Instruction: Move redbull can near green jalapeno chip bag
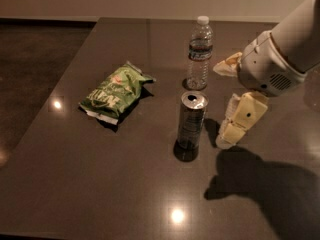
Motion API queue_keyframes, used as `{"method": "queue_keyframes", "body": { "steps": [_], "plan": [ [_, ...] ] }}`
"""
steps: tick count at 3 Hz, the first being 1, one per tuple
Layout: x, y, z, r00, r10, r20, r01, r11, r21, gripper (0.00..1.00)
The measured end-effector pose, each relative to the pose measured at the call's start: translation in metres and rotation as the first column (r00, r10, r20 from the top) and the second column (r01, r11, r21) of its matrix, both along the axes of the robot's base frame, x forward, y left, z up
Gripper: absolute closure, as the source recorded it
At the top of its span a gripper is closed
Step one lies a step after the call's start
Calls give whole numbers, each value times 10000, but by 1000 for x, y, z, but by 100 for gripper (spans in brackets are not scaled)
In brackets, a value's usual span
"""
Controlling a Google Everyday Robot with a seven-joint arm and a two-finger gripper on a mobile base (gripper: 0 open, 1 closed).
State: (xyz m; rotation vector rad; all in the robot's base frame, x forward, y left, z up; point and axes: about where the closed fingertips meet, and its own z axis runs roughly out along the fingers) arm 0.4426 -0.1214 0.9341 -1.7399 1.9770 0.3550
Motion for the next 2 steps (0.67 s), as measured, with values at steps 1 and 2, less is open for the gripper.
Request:
{"method": "queue_keyframes", "body": {
  "steps": [1,2],
  "plan": [
    [-1,23,-11,9993,314,-227,-304,9987,402,0],
    [-2,40,-16,9974,572,-434,-539,9958,743,0]
  ]
}}
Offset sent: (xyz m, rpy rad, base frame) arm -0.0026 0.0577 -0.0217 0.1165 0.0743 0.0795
